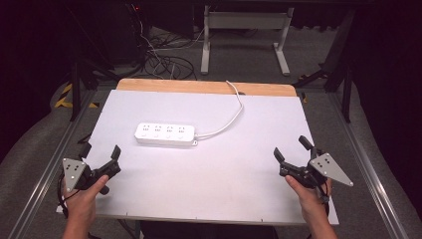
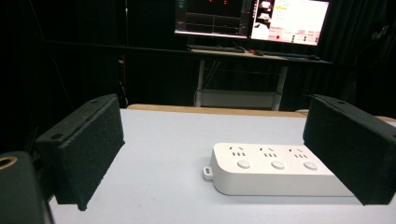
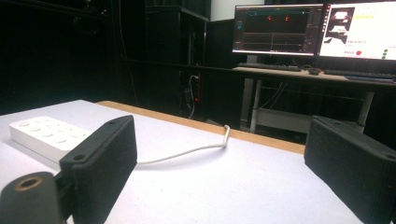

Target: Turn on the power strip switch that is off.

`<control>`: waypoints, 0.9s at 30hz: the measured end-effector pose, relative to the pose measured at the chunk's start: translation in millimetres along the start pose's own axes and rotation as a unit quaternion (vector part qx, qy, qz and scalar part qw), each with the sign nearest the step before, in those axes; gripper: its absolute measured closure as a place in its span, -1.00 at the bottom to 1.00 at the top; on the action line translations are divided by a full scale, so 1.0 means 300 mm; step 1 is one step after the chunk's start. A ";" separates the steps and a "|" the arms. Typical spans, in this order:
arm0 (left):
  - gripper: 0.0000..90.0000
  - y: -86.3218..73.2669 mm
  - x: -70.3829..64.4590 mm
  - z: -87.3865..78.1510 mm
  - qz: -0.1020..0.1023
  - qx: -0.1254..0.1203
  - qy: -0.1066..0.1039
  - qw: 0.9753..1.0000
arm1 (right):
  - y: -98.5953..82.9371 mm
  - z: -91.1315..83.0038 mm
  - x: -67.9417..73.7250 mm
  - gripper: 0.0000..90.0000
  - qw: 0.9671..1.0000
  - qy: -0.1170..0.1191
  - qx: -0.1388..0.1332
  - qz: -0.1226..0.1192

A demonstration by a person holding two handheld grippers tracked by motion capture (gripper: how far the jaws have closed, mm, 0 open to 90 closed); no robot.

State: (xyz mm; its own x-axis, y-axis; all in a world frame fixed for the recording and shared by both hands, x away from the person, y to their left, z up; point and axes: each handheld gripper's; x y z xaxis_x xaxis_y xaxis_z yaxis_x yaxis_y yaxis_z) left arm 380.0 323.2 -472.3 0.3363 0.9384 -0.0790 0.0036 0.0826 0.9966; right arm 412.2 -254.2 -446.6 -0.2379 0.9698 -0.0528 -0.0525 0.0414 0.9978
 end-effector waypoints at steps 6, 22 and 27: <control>-0.88 0.001 -0.004 0.006 -0.001 0.000 -0.002 1.000 | 0.002 -0.006 -0.005 -0.77 1.000 -0.002 -0.002 0.000; 0.79 0.061 0.021 -0.047 -0.045 -0.013 -0.001 0.999 | 0.000 -0.009 -0.004 -0.76 1.000 0.004 0.002 0.000; 1.00 0.070 0.047 -0.058 -0.059 -0.001 -0.010 0.998 | 0.002 -0.018 -0.015 -0.76 1.000 -0.004 0.000 0.002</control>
State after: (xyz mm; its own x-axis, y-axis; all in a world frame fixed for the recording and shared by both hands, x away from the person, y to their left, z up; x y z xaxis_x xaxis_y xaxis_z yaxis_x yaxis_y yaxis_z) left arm 368.3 344.0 -452.8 0.3522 0.9153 -0.1952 0.0418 0.1929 0.9803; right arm 408.0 -259.9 -445.9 -0.2295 0.9721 -0.0479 -0.0523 0.0369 0.9979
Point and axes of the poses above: each handheld gripper's, and its own axes: z roughly forward along the jaws, y roughly out of its top, x roughly to its left, and after that the axes turned 13 degrees about -y, right-handed
